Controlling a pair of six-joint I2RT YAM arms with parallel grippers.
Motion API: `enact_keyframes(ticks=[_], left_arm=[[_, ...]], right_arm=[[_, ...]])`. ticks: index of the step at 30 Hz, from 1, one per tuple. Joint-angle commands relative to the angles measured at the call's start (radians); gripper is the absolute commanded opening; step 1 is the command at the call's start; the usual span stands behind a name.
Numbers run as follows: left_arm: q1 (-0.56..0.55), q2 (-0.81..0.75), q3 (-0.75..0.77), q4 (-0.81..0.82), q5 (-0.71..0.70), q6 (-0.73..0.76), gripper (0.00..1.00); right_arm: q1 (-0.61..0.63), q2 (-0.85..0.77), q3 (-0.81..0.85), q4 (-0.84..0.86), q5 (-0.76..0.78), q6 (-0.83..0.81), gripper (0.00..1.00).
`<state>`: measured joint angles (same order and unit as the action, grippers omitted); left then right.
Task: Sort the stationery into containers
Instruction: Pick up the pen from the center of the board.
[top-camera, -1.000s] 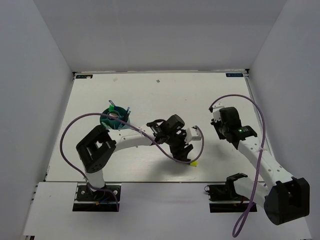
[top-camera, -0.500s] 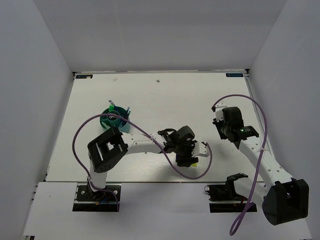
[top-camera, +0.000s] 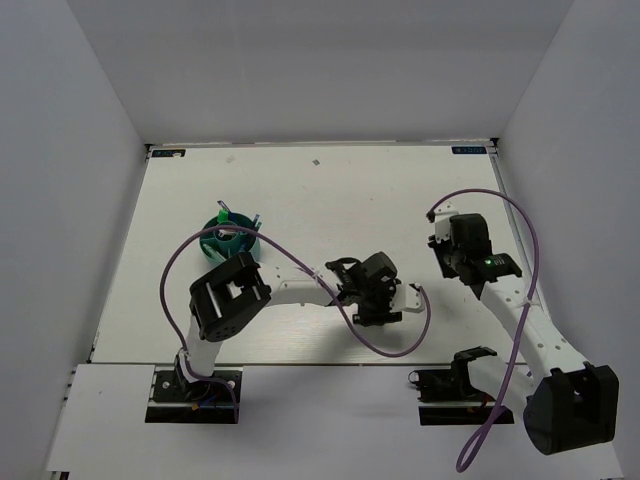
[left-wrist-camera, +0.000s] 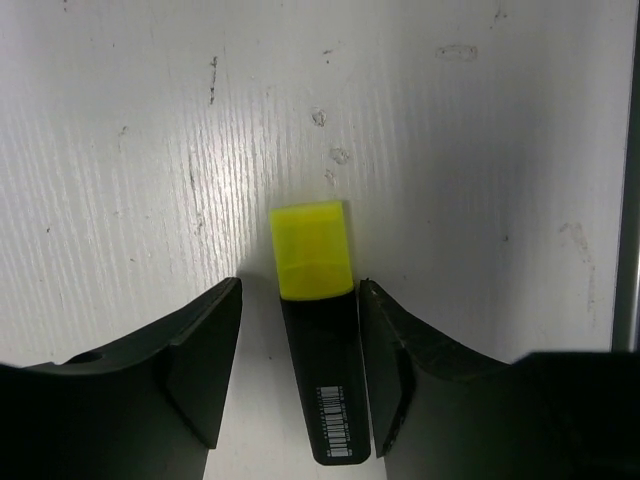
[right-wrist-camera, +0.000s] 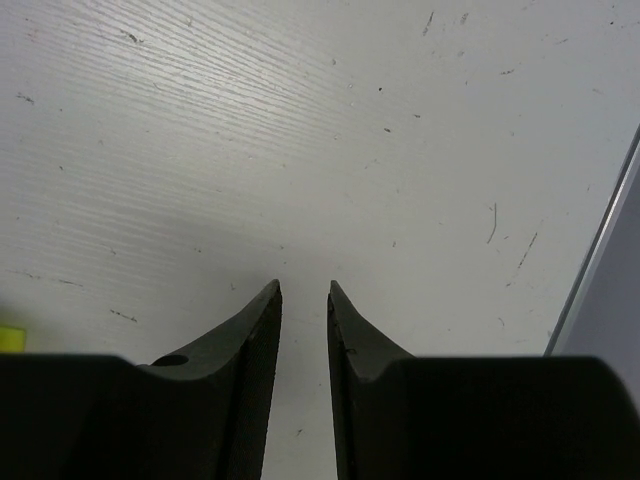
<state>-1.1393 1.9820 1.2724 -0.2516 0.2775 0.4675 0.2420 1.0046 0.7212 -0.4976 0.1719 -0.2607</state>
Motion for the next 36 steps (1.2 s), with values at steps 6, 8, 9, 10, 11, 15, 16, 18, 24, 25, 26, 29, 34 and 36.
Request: enact_keyframes(ticks=[6,8,9,10,11,15,16,18,24,25,26,29,34,36], left_arm=[[-0.036,0.038,-0.031,0.032,-0.083,0.016,0.53],[-0.040,0.040,-0.059,0.035,-0.083,-0.001,0.48],[-0.042,0.041,-0.068,0.044,-0.095,-0.007,0.43],[-0.042,0.038,-0.077,0.051,-0.101,-0.018,0.40],[-0.040,0.035,-0.108,0.066,-0.106,-0.032,0.38],[-0.036,-0.015,-0.169,0.109,-0.147,-0.076,0.11],[-0.031,-0.026,-0.188,0.121,-0.167,-0.081,0.08],[-0.017,-0.082,-0.215,0.126,-0.185,-0.105,0.01],[0.044,-0.290,-0.284,0.149,-0.251,-0.159,0.00],[0.050,-0.390,-0.297,0.152,-0.258,-0.180,0.00],[0.068,-0.423,-0.317,0.163,-0.273,-0.190,0.00],[0.134,-0.613,-0.363,0.185,-0.310,-0.253,0.00],[0.312,-0.885,-0.464,0.288,-0.494,-0.316,0.00],[0.387,-0.963,-0.504,0.308,-0.602,-0.316,0.00]], right_arm=[[-0.023,-0.023,-0.014,0.013,-0.035,0.012,0.29],[-0.023,-0.023,-0.014,0.017,-0.037,0.011,0.29],[-0.024,-0.024,-0.014,0.017,-0.037,0.014,0.29],[-0.026,-0.024,-0.016,0.014,-0.038,0.014,0.29],[-0.027,-0.023,-0.014,0.016,-0.038,0.014,0.29],[-0.030,-0.024,-0.017,0.017,-0.046,0.014,0.29],[-0.032,-0.027,-0.014,0.017,-0.045,0.012,0.29],[-0.032,-0.026,-0.019,0.018,-0.045,0.014,0.29],[-0.038,-0.027,-0.022,0.017,-0.057,0.012,0.38],[-0.035,-0.026,-0.020,0.019,-0.057,0.009,0.38],[-0.035,-0.024,-0.022,0.018,-0.063,0.008,0.40],[-0.033,-0.023,-0.023,0.016,-0.075,0.005,0.40],[-0.032,-0.009,-0.025,0.016,-0.083,0.000,0.40],[-0.032,-0.006,-0.022,0.013,-0.087,0.001,0.42]])
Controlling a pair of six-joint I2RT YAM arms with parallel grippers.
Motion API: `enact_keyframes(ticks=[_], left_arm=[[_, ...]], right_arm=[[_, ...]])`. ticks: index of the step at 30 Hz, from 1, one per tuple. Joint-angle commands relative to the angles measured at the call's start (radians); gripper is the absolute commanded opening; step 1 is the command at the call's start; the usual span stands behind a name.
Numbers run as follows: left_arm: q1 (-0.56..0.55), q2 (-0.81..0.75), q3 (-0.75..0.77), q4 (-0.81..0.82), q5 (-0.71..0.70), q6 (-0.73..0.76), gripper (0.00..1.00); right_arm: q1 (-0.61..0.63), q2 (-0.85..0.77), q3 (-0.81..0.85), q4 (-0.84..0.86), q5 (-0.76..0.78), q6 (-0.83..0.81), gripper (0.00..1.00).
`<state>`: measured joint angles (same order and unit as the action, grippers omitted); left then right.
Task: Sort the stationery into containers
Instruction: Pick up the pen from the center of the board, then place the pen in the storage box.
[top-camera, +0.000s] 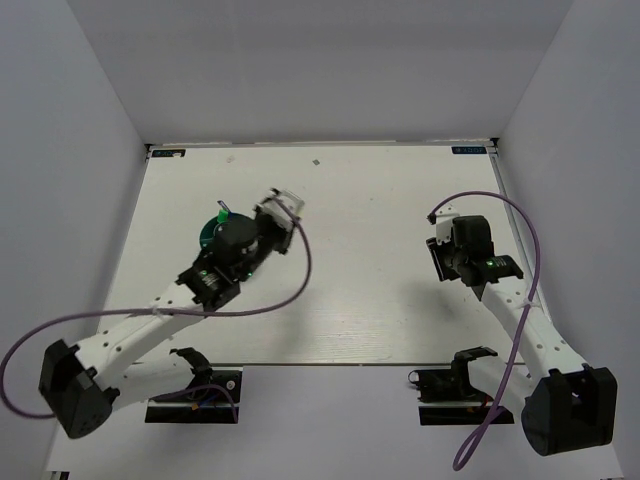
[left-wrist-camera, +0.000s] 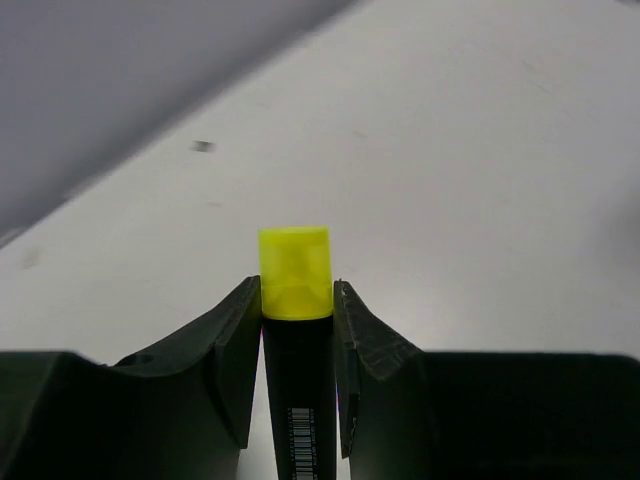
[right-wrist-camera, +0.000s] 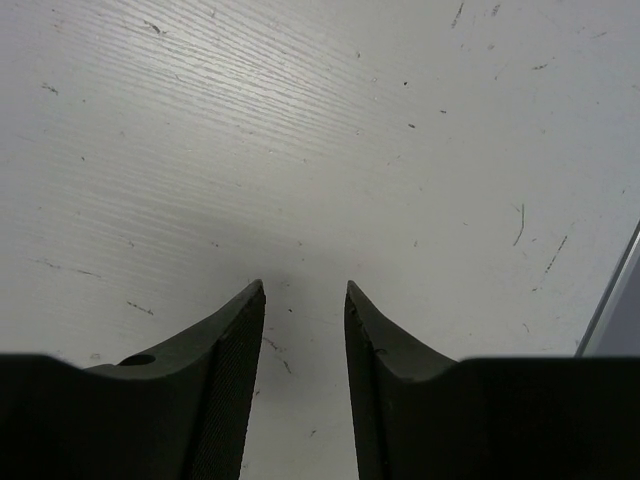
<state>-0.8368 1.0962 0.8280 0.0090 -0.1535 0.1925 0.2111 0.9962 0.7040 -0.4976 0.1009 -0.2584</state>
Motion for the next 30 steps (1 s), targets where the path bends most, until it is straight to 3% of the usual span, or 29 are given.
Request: enact_keyframes(ticks=[1,5,10,21,30], left_arm=[[0.134,-0.093,-0.067,0.064,-0.234,-0.044,0.00],[0.293,-0.142,-0.150,0.154,-0.400,-0.044,0.00],[0.380,-0.067,-0.168,0.370,-0.566,0.036,0.00],[0.593,0.125,-0.147,0.474,-0.439,-0.036,0.00],[0.640,0.266,-0.150,0.563,-0.363,-0.057,0.00]], right_arm=[[-0.001,0.005,-0.006,0.014,-0.018,-0.001,0.42],[0.001,0.012,-0.005,0.011,-0.032,-0.001,0.42],[0.002,0.027,-0.003,0.011,-0.038,-0.001,0.42],[-0.001,0.048,-0.011,0.018,-0.029,-0.010,0.43],[0.002,0.068,-0.011,0.024,-0.023,-0.016,0.43]])
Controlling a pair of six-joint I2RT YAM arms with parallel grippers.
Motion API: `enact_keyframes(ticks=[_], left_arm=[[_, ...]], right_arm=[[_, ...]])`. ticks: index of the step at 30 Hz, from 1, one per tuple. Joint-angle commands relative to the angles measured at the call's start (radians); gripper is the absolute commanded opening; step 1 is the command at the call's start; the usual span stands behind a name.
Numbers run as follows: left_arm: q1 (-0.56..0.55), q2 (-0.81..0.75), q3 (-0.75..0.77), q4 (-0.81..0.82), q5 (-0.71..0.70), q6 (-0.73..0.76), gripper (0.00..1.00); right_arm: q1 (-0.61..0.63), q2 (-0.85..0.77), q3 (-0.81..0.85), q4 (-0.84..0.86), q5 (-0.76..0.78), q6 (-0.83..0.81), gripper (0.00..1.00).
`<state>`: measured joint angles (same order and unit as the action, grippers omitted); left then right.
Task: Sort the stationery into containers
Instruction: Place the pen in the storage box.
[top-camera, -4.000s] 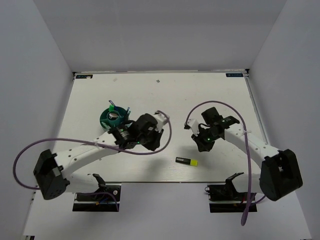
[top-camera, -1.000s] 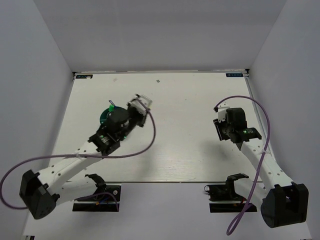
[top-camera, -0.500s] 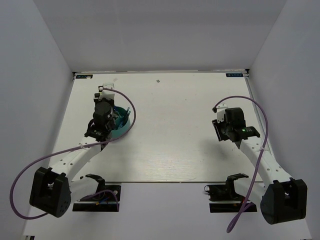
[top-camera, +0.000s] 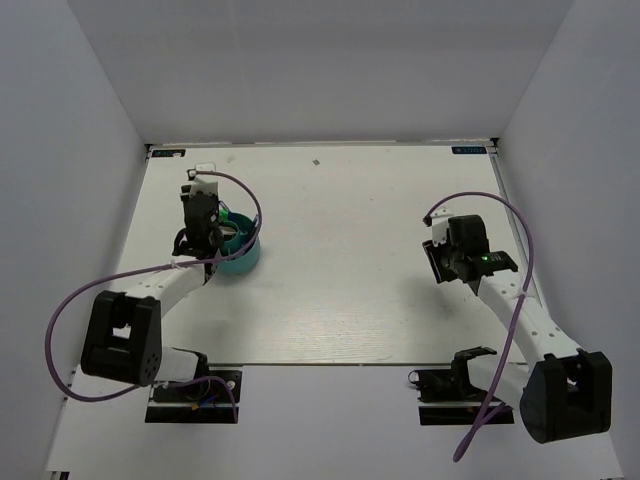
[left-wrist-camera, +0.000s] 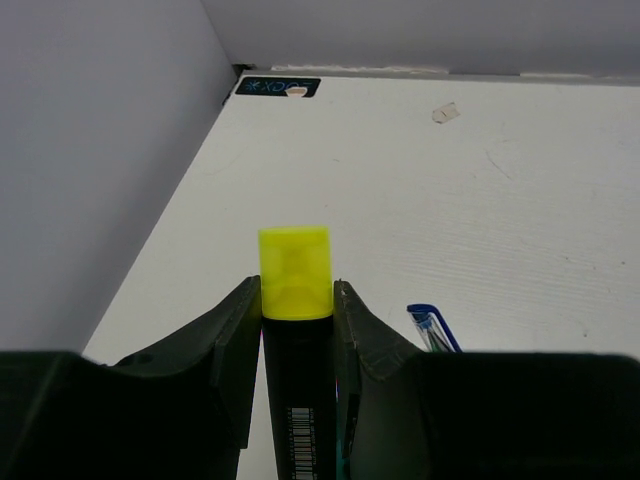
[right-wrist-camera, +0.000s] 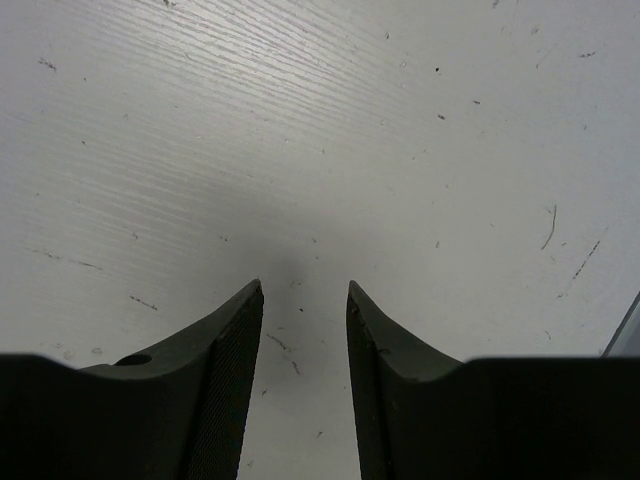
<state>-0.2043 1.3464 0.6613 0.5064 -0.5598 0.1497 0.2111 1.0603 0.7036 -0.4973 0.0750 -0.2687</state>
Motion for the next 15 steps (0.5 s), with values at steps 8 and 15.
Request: enact_keyframes(ticks=[8,15], left_arm=[[0.013,0.083,0.018,0.096,0.072,-0.045,0.00],[-0.003,0.097,-0.028,0.141,0.067,-0.055,0.00]], right_arm=[[0.002,0.024,-0.012,0.026,0.012,-0.007,0.43],[0.002,0.024,-0.010,0.029,0.014,-0.009,0.43]])
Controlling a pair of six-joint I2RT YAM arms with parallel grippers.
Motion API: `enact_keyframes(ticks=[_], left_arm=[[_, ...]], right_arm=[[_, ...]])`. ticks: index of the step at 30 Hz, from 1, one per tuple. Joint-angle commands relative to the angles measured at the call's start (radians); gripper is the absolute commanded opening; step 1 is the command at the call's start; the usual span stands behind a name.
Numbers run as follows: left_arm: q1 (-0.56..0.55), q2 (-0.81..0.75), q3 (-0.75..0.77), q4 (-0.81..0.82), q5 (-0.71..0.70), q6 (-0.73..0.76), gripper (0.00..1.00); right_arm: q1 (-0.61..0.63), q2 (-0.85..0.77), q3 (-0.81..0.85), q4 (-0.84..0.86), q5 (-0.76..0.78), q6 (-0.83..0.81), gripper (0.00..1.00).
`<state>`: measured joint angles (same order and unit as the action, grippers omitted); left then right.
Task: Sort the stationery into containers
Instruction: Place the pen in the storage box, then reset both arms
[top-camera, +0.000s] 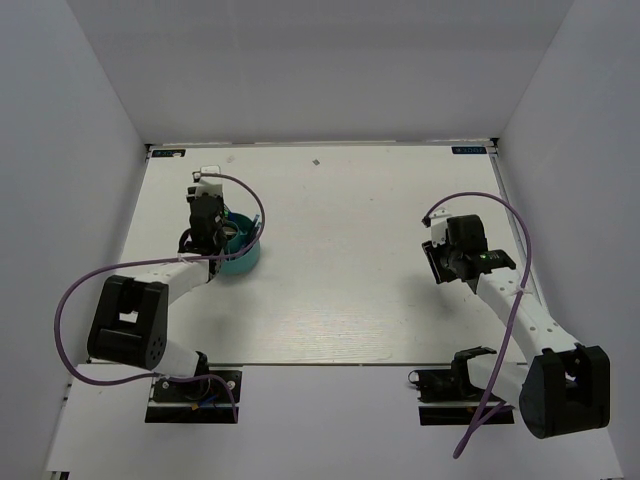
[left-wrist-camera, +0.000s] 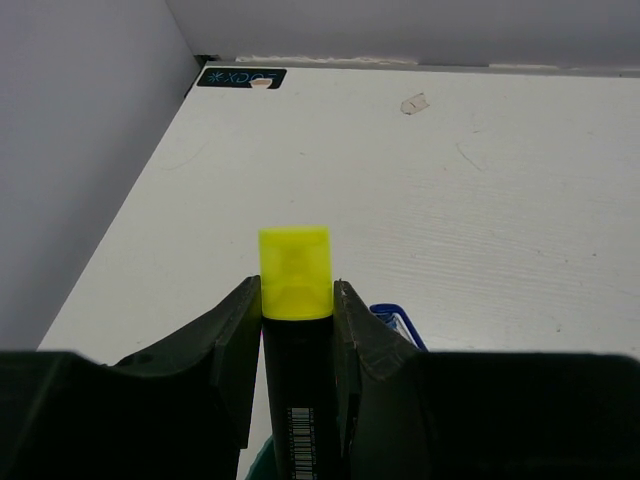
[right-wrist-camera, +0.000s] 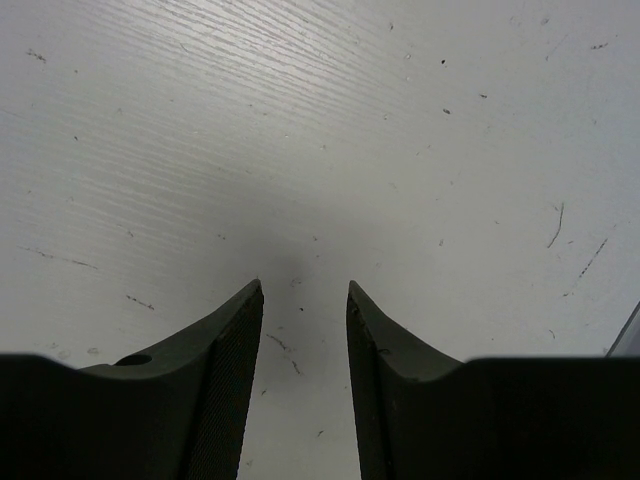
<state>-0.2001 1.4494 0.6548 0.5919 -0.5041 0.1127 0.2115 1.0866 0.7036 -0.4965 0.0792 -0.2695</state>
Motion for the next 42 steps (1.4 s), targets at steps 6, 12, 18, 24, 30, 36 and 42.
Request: enact_keyframes(ticks=[6,12,18,24,30,36,42], left_arm=[[-0.033,-0.006,-0.063,0.075,-0.008,-0.022,0.02],[-0.054,-0.015,-0.090,0.094,-0.028,-0.021,0.11],[-0.074,-0.040,-0.113,0.100,-0.063,-0.010,0.38],[-0.074,-0.089,-0.116,0.075,-0.085,0.002,0.52],[-0.076,-0.133,-0.093,0.042,-0.091,0.018,0.58],[-0.094,-0.219,-0.058,-0.056,-0.129,-0.007,0.23],[-0.145,-0.423,0.146,-0.771,0.071,-0.283,0.45]], right_arm=[[0.002,-0.001,-0.012,0.029,0.008,-0.011,0.43],[0.000,-0.002,-0.010,0.027,0.005,-0.008,0.44],[0.000,-0.011,-0.012,0.023,0.002,-0.010,0.46],[0.002,-0.024,-0.012,0.021,-0.002,-0.007,0.46],[-0.001,-0.028,-0.015,0.021,-0.010,-0.008,0.46],[-0.001,-0.036,-0.015,0.022,-0.015,-0.005,0.56],[0.005,0.006,0.045,-0.020,-0.068,0.032,0.89]])
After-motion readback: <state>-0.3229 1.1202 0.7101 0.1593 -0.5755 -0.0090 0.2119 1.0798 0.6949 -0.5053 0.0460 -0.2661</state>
